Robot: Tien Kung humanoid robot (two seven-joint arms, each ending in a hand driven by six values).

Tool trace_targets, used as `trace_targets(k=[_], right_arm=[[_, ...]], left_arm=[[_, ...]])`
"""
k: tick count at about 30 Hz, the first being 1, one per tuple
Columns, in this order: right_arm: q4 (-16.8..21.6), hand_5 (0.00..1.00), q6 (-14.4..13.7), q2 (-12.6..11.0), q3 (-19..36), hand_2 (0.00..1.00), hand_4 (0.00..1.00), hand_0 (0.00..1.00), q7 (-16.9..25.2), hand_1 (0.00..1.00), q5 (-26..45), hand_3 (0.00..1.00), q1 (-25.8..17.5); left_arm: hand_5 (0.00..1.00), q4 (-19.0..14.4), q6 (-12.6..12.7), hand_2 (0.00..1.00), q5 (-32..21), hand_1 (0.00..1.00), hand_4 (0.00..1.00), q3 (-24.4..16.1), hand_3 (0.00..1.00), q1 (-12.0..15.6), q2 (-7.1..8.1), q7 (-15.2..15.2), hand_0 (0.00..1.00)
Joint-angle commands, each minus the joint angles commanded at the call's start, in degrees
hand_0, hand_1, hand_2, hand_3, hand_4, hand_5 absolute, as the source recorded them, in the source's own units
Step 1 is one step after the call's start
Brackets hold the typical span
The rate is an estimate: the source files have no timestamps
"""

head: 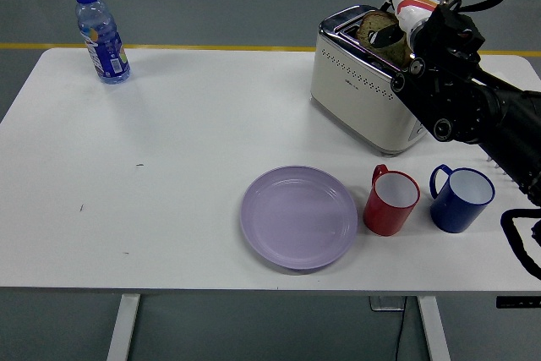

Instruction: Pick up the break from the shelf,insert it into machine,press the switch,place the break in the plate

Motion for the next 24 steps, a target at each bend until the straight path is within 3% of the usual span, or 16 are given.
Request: trace_targets(k=[1,10,24], right_arm=[[0.0,0.12,0.1,0.0,0.0,0.412,0.589,0.203,0.0,0.307,0.0,0.548,0.0],[-0.5,0.075,1.9,0.0,-0.5,0.396,0.556,0.161,0.2,0.29,-1.1,0.518,0.1],[1.3,0.024,-2.1,0.0,-0.1,0.36,0.535,0.096,0.1,0.254,-5.2,0.498,0.2]], left_arm=[[0.915,0.0,0.0,0.417,0.0,0.444,0.289,0.0,0.542,0.0,0.0,0.0,0.6],[0.915,0.0,0.1,0.413,0.4,0.443,0.289,-0.3,0.543,0.0,0.02,0.0,0.601],[0.916,0.0,0.0,0.409,0.9,0.437,0.292,-0.6,0.542,0.3,0.13,0.0,0.599]])
